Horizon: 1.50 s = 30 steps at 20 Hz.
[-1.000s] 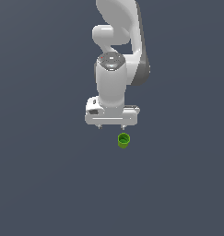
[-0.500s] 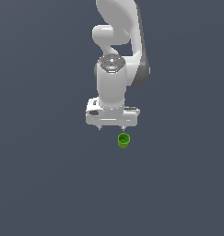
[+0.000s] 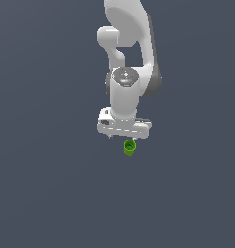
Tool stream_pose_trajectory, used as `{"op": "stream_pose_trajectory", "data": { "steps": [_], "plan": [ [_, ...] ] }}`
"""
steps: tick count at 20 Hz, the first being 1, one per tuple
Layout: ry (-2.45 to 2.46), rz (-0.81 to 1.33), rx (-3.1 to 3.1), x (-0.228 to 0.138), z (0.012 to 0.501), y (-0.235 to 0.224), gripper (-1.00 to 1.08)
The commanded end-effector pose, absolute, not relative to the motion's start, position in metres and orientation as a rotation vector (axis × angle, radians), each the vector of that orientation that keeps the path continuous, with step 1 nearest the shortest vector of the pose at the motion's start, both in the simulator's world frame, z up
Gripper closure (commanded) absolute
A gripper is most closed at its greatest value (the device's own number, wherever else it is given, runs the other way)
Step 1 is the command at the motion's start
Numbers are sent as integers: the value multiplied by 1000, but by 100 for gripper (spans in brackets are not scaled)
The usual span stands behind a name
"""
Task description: Pick up the object and move it to a goal position.
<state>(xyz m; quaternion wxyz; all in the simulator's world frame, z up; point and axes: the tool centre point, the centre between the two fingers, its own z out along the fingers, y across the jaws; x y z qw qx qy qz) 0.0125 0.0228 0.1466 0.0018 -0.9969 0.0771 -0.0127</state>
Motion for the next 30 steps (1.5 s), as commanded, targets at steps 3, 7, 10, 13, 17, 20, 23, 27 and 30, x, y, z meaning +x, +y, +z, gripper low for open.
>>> {"op": "stream_pose_trajectory", "data": {
  "steps": [3, 7, 10, 13, 17, 20, 23, 27, 30],
  "plan": [
    [365, -25, -3117, 10, 128, 39, -92],
    [463, -15, -3105, 8, 113, 52, -92],
    [518, -9, -3097, 7, 105, 59, -92],
    [560, -4, -3090, 6, 99, 64, -92],
    [592, -1, -3085, 4, 94, 68, -92],
    [599, 0, -3084, 4, 93, 69, -92],
    [593, 0, -3085, 4, 92, 69, -92],
    [594, 0, -3085, 4, 79, 69, -92],
    [597, 0, -3084, 3, 63, 68, -92]
  ]
}}
